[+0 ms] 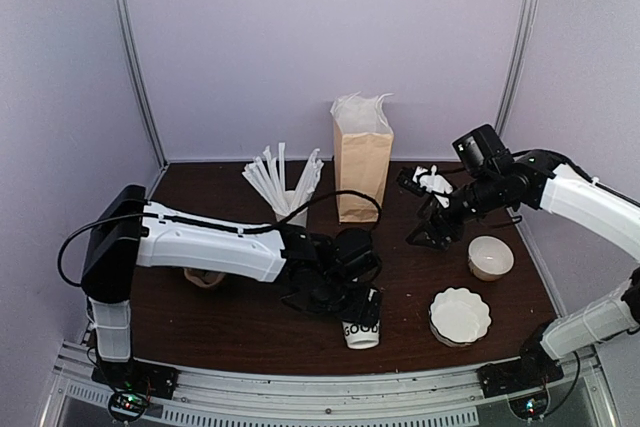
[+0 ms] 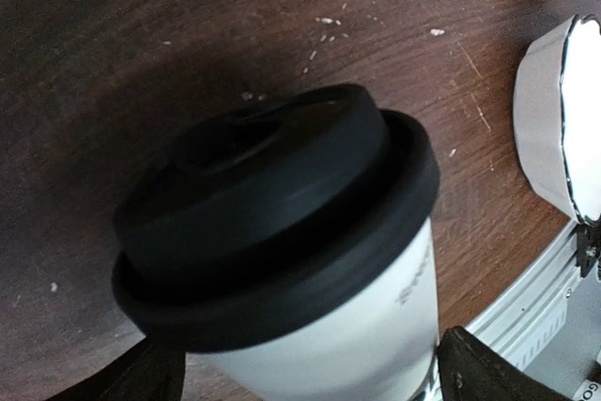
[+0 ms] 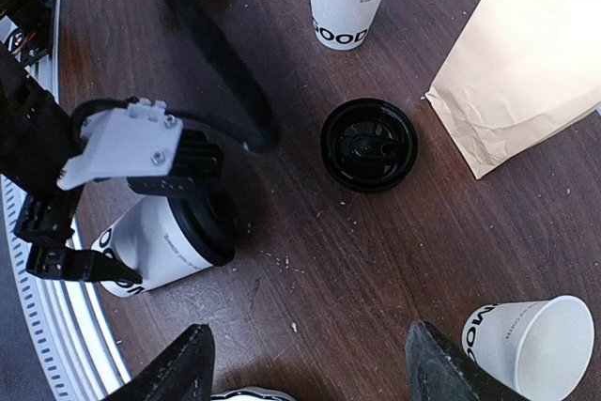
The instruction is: Pack the takeout coffee
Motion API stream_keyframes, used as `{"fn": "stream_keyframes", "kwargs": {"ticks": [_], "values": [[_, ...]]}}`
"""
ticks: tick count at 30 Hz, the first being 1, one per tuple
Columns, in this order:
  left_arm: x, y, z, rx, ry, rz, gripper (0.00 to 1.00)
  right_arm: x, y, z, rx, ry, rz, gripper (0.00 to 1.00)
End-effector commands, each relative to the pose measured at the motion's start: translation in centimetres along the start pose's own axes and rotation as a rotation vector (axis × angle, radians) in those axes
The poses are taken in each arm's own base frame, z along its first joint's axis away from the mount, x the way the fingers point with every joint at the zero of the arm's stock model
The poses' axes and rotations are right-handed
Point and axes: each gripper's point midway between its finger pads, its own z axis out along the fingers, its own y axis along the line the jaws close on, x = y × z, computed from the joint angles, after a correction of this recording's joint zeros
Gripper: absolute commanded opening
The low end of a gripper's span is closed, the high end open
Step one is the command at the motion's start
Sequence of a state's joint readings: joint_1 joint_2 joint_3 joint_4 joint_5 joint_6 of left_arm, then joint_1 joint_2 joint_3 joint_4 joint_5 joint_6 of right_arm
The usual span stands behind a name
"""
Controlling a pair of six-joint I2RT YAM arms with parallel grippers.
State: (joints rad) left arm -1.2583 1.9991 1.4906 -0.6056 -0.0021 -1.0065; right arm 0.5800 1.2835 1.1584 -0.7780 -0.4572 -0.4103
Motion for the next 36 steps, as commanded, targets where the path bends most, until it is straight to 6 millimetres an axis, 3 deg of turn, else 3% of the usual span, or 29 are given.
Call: {"fn": "stream_keyframes", "kwargs": {"ticks": [1,7,12,16,23,26,33,36], "values": [[0.4,-0.5,1.2,0.022,0.074,-0.035,0.97,-0.4,0.3,-0.5,-0.005,-0.035,0.008,0.74],[0.1,0.2,2.1,0.034,0.092,-0.052,0.93,-0.9,0.3,-0.9,-0.004,-0.046,0.005,0.73],[-0.9,-1.3,0.8,0.107,0.041,0.079,0.84,-0.3,0.5,-0.5,-0.026,-0.015,0.000,0.73],[0.0,-2.4,0.1,0.200,0.059,0.241,0.77,0.4,0.9,0.3,-0.066,0.012,0.015,0.73],[0.2,-1.1,-1.0,0.187,0.026,0.381,0.74,-0.3,0.7,0.5,-0.098,0.051,0.015,0.73],[-0.2,-1.2,-2.4,0.211,-0.034,0.454,0.74,-0.8,1.1,0.4,-0.136,0.047,0.039,0.73],[-1.7,-1.7,-5.5,0.292,-0.321,0.683,0.75,-3.7,3.7,-1.1,-0.440,-0.009,0.205,0.77],[-2.7,-1.9,-6.4,0.283,-0.408,0.735,0.75,-3.5,5.3,-0.9,-0.587,0.024,0.257,0.79]]}}
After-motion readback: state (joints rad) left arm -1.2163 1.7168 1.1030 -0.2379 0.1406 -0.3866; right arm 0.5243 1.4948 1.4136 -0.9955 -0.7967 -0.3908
